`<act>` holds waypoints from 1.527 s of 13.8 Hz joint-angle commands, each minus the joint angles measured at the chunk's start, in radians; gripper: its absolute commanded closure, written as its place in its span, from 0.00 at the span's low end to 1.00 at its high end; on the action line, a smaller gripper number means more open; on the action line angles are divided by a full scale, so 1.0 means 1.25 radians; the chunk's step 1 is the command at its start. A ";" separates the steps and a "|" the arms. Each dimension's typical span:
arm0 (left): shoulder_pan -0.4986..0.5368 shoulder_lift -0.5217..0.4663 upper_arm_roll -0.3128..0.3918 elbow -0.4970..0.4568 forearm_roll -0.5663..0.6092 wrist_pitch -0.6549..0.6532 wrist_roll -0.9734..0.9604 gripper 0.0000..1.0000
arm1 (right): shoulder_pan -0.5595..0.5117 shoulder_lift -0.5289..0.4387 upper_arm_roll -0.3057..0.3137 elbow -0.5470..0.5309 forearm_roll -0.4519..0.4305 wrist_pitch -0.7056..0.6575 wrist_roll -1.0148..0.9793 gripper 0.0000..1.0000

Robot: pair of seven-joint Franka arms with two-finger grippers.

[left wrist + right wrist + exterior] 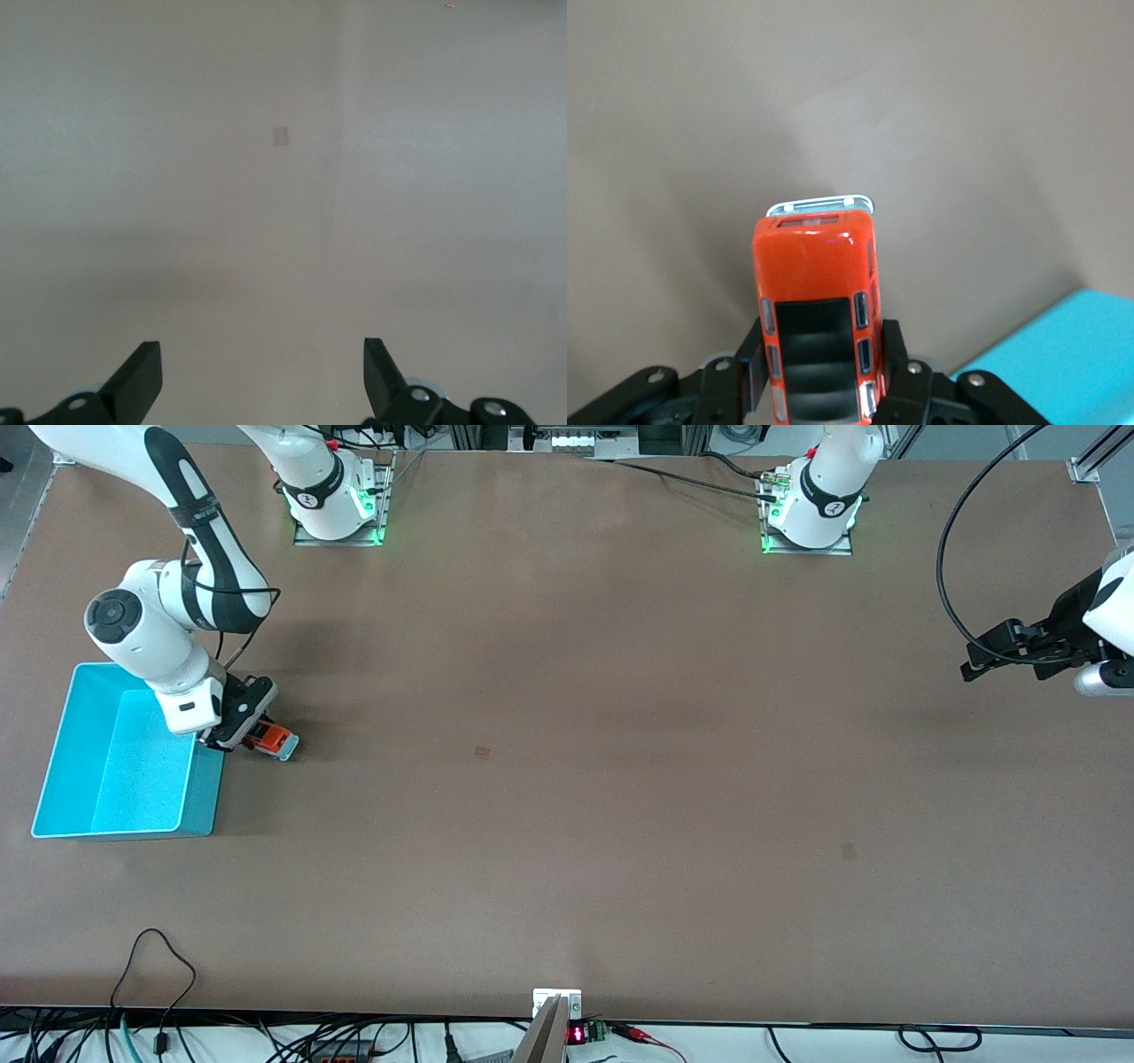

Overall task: Wind up bus and store in blue box
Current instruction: 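Lift the bus with the right gripper and carry it over the box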

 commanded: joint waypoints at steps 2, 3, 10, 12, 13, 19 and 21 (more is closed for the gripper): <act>0.005 -0.007 -0.006 -0.002 0.018 0.008 0.013 0.00 | -0.009 -0.051 0.011 0.067 0.001 -0.082 0.234 1.00; 0.005 -0.007 -0.006 -0.002 0.018 0.008 0.013 0.00 | -0.012 -0.052 0.008 0.100 0.001 -0.128 0.286 1.00; 0.005 -0.008 -0.004 0.000 0.017 0.008 0.013 0.00 | -0.070 -0.036 -0.140 0.146 -0.003 -0.202 0.418 1.00; 0.004 -0.008 -0.005 0.000 0.018 0.008 0.013 0.00 | -0.071 -0.018 -0.186 0.149 0.001 -0.223 0.426 1.00; 0.004 -0.008 -0.005 0.000 0.018 0.008 0.013 0.00 | -0.072 0.000 -0.194 0.149 0.001 -0.223 0.457 1.00; 0.005 -0.008 -0.005 0.001 0.017 0.007 0.013 0.00 | -0.072 0.124 -0.221 0.149 0.025 -0.214 0.554 0.99; 0.004 -0.008 -0.005 0.001 0.017 0.007 0.013 0.00 | -0.072 0.143 -0.221 0.149 0.032 -0.199 0.554 0.98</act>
